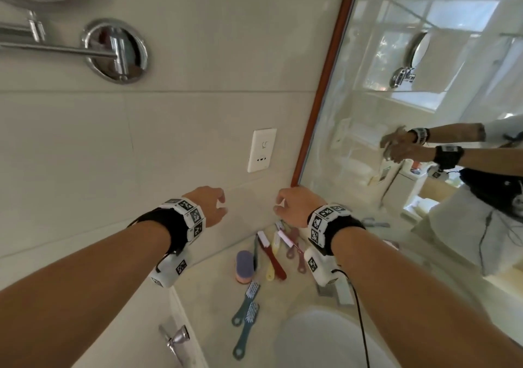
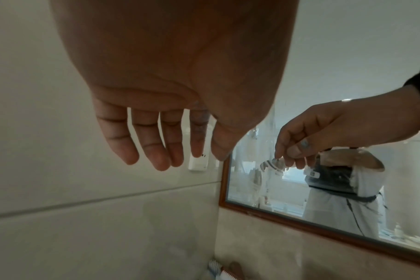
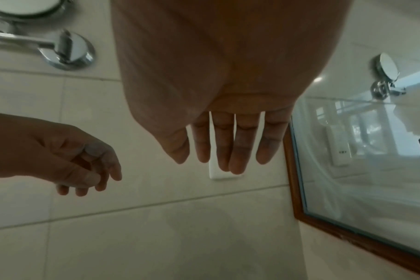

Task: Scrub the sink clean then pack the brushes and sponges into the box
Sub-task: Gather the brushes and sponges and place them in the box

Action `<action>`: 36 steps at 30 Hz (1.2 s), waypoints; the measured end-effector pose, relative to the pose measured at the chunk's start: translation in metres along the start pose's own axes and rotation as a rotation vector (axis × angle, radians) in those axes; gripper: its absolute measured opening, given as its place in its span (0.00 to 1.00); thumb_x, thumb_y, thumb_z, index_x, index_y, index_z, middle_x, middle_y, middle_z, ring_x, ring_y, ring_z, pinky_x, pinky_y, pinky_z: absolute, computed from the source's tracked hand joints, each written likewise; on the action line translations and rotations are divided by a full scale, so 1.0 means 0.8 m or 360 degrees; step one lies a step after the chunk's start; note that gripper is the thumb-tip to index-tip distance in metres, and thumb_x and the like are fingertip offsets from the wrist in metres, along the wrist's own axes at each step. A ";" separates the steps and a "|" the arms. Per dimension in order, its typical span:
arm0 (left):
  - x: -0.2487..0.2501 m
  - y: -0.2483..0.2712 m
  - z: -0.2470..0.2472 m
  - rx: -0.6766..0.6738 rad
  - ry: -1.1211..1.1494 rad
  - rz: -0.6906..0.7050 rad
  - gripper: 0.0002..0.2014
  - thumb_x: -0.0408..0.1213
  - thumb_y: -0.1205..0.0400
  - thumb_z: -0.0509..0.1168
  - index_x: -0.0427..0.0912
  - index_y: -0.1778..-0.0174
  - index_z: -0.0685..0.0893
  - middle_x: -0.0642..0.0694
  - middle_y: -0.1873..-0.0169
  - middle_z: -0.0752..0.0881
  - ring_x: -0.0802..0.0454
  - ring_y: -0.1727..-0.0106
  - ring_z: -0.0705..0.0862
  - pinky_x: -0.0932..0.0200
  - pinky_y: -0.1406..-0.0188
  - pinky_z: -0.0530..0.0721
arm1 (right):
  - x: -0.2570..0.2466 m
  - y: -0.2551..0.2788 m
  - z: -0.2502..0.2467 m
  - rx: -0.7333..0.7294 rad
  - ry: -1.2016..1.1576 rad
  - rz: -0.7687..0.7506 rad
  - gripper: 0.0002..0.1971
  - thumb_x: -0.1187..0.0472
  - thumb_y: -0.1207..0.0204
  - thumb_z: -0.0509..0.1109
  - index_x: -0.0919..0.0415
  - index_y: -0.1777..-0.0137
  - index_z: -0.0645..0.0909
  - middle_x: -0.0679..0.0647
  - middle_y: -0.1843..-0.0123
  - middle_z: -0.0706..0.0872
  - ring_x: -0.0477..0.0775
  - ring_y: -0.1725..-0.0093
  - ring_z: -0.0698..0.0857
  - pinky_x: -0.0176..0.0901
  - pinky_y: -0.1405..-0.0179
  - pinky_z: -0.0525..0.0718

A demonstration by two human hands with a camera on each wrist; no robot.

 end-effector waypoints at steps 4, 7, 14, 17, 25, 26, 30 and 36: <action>-0.012 -0.037 0.031 -0.0046 0.0025 -0.0019 0.17 0.54 0.18 0.63 0.54 0.35 0.77 0.50 0.40 0.80 0.49 0.38 0.79 0.55 0.37 0.77 | 0.026 -0.038 0.042 -0.0106 -0.0028 0.0051 0.13 0.46 0.24 0.66 0.48 0.43 0.80 0.50 0.42 0.84 0.54 0.47 0.84 0.45 0.47 0.82; -0.011 -0.069 0.068 -0.0107 0.0024 0.0046 0.18 0.51 0.19 0.65 0.53 0.34 0.77 0.49 0.41 0.79 0.49 0.38 0.79 0.54 0.35 0.76 | 0.050 -0.055 0.078 -0.0187 -0.0039 0.0122 0.11 0.48 0.23 0.66 0.49 0.44 0.80 0.51 0.40 0.84 0.57 0.45 0.84 0.43 0.48 0.81; 0.014 -0.151 0.178 -0.0433 -0.0087 0.0360 0.21 0.46 0.20 0.68 0.52 0.31 0.74 0.46 0.35 0.73 0.44 0.35 0.76 0.51 0.37 0.77 | 0.106 -0.079 0.154 -0.0399 -0.0076 0.0398 0.17 0.53 0.17 0.61 0.51 0.30 0.77 0.55 0.31 0.82 0.58 0.37 0.84 0.47 0.41 0.82; 0.023 -0.181 0.228 -0.0667 -0.0260 0.0580 0.26 0.41 0.21 0.70 0.52 0.27 0.72 0.46 0.31 0.69 0.43 0.31 0.73 0.49 0.35 0.77 | 0.114 -0.098 0.186 -0.0425 -0.0029 0.0469 0.26 0.55 0.16 0.55 0.53 0.17 0.62 0.61 0.22 0.71 0.61 0.27 0.77 0.53 0.33 0.80; 0.019 -0.222 0.334 -0.0887 -0.0517 0.0802 0.28 0.41 0.22 0.69 0.53 0.25 0.69 0.45 0.30 0.69 0.40 0.27 0.67 0.45 0.33 0.76 | 0.138 -0.137 0.287 -0.0650 -0.0238 0.0853 0.18 0.47 0.21 0.62 0.51 0.35 0.81 0.52 0.36 0.83 0.59 0.39 0.83 0.53 0.38 0.83; 0.018 -0.221 0.347 -0.0888 -0.0510 0.0791 0.27 0.43 0.22 0.69 0.53 0.27 0.70 0.46 0.31 0.70 0.40 0.28 0.68 0.44 0.34 0.77 | 0.135 -0.143 0.301 -0.0670 -0.0239 0.0842 0.18 0.46 0.20 0.61 0.51 0.35 0.81 0.51 0.37 0.82 0.59 0.39 0.82 0.53 0.36 0.81; 0.014 -0.211 0.400 -0.0903 -0.0462 0.0909 0.34 0.48 0.25 0.73 0.52 0.23 0.68 0.49 0.26 0.67 0.42 0.25 0.66 0.45 0.31 0.75 | 0.122 -0.159 0.364 -0.0752 -0.0369 0.0811 0.21 0.51 0.18 0.63 0.54 0.27 0.73 0.58 0.34 0.81 0.62 0.36 0.82 0.49 0.41 0.81; -0.015 -0.207 0.422 -0.0770 -0.0415 0.0835 0.27 0.54 0.28 0.71 0.50 0.35 0.77 0.47 0.36 0.74 0.44 0.31 0.71 0.51 0.37 0.74 | 0.105 -0.161 0.419 -0.0785 -0.0420 0.0828 0.19 0.50 0.24 0.68 0.57 0.36 0.78 0.57 0.36 0.82 0.61 0.39 0.83 0.53 0.39 0.83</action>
Point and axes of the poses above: each hand's wrist, its own y-axis away from the middle knuckle, its own z-axis out of the palm, x = y × z, the point moved 6 cm from there along -y, towards the middle knuckle
